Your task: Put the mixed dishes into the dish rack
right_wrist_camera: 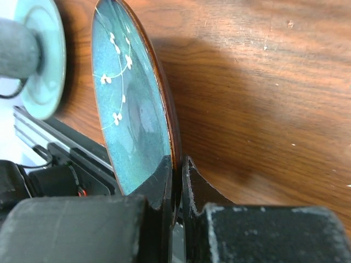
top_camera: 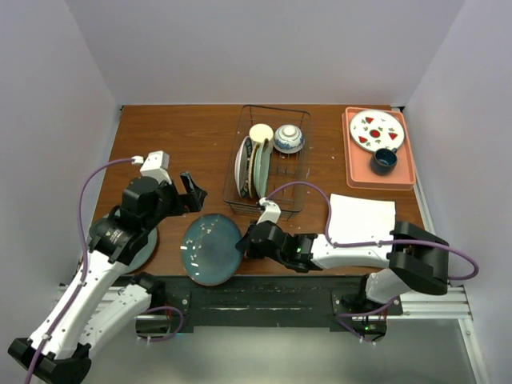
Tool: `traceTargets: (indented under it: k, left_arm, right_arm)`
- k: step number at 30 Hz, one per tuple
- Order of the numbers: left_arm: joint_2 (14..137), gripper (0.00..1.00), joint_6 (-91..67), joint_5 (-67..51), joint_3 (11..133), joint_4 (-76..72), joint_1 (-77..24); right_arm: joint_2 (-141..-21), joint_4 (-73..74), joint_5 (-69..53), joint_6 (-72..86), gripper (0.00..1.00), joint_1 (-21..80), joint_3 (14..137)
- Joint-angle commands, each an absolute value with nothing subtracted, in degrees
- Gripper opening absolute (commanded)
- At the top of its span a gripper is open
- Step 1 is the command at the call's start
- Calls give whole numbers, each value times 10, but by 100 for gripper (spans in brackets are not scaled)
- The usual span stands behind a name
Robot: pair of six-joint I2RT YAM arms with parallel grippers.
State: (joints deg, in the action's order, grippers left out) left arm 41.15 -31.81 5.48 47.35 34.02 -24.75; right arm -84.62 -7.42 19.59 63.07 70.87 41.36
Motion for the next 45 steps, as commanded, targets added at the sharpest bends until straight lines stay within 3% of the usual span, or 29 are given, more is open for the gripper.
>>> traceTargets:
  k: [1, 23, 45]
  left_arm:
    - [389, 100, -301, 63, 500, 330, -243]
    - [374, 100, -241, 3, 515, 298, -243]
    - [395, 100, -268, -191, 478, 209, -243]
  right_arm:
    - [-791, -101, 207, 610, 0, 710, 468]
    - [-658, 40, 167, 515, 0, 682, 566]
    - [-462, 157, 201, 483, 0, 591, 591]
